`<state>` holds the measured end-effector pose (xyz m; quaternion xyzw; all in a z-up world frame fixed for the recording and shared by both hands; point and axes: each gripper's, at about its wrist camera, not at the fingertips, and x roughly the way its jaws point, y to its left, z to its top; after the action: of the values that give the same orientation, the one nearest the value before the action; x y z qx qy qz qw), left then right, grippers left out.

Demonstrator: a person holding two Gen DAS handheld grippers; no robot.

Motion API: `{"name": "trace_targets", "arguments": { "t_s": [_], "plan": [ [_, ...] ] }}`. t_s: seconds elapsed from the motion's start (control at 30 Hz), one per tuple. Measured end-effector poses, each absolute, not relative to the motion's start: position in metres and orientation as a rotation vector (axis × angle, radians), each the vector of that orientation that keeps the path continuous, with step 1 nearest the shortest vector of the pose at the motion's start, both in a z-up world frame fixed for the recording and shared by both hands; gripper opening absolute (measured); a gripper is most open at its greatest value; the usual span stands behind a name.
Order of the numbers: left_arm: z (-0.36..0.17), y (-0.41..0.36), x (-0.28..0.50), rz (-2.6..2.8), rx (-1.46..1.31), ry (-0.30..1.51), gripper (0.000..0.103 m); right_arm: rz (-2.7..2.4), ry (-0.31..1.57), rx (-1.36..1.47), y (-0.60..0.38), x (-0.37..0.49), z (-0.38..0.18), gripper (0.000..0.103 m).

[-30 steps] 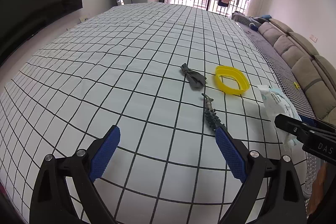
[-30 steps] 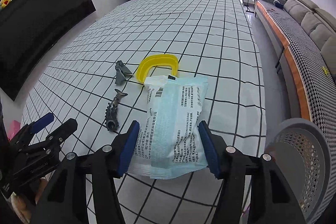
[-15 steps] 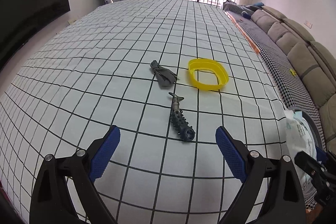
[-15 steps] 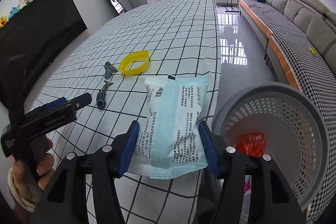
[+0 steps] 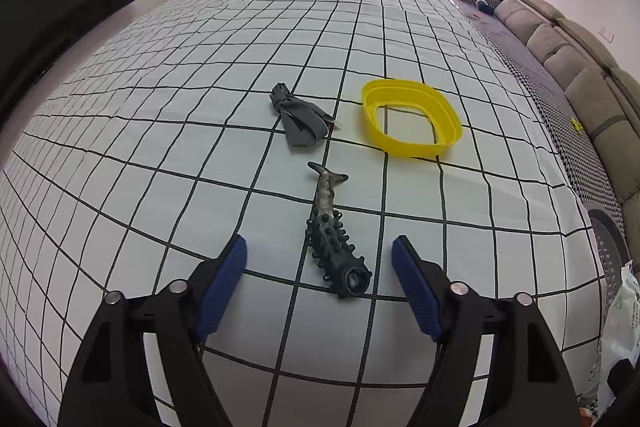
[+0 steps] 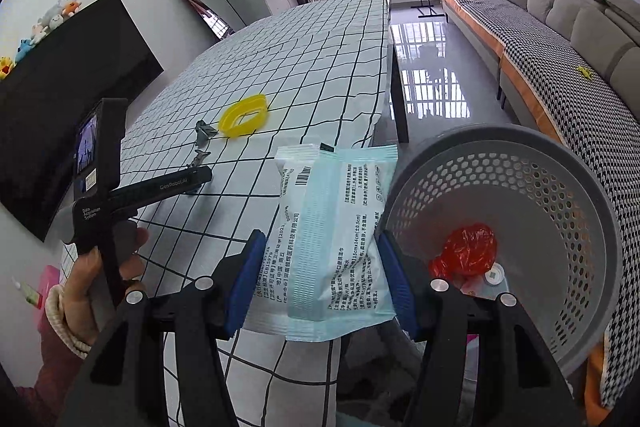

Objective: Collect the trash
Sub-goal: 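Lift the packet with the right tool while the left tool grasps the grey fish toy, then carry the packet and fish toy over the grey basket with both tools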

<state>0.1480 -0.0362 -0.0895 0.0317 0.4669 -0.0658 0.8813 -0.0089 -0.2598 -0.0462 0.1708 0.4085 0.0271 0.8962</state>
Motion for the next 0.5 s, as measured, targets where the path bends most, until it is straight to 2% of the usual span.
{"name": "trace_targets", "arguments": {
  "t_s": [0.07, 0.1, 0.13, 0.17, 0.5],
  "plan": [
    [-0.088, -0.035, 0.146, -0.143, 0.063, 0.964, 0.056, 0.055, 0.853, 0.356, -0.259, -0.009, -0.048, 0.056],
    [-0.086, -0.035, 0.145, -0.149, 0.061, 0.961, 0.043, 0.053, 0.855, 0.355, -0.26, -0.008, -0.05, 0.056],
    [-0.086, -0.034, 0.145, -0.156, 0.06, 0.96, 0.025, 0.052, 0.858, 0.355, -0.259, -0.008, -0.05, 0.056],
    [-0.085, -0.033, 0.145, -0.164, 0.06, 0.963, 0.022, 0.051, 0.859, 0.356, -0.26, -0.008, -0.051, 0.056],
    [-0.052, -0.044, 0.098, -0.227, 0.106, 0.867, 0.022, 0.022, 0.853, 0.352, -0.264, -0.017, -0.049, 0.056]
  ]
}}
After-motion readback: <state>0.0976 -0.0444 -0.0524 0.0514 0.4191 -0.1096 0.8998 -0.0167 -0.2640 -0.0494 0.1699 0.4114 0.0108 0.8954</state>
